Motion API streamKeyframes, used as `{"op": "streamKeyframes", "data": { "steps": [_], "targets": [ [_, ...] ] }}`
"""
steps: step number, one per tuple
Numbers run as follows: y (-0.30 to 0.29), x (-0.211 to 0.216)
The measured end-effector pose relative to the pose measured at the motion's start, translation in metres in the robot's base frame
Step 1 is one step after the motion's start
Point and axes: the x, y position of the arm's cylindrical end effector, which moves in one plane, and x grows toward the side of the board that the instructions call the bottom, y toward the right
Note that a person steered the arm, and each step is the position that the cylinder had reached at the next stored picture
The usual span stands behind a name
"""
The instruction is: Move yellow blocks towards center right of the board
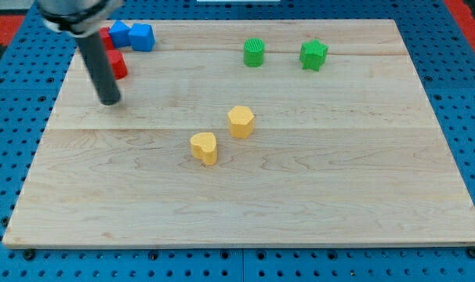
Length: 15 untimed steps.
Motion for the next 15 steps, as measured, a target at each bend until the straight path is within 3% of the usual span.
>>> {"op": "streamKeyframes", "data": {
  "steps": [2,3,4,5,6,8,9,10,11,12,15],
  "targets": [
    [-0.001,-0.078],
    [0.035,-0.015],
    [0.132,0.039],
    [0.17,0.073],
    [0.226,0.045],
    [0.384,0.049],
    [0.356,0.09],
    [0.279,0.172],
    [0.166,0.181],
    [0.104,0.166],
    [0.15,0.113]
  ]
}}
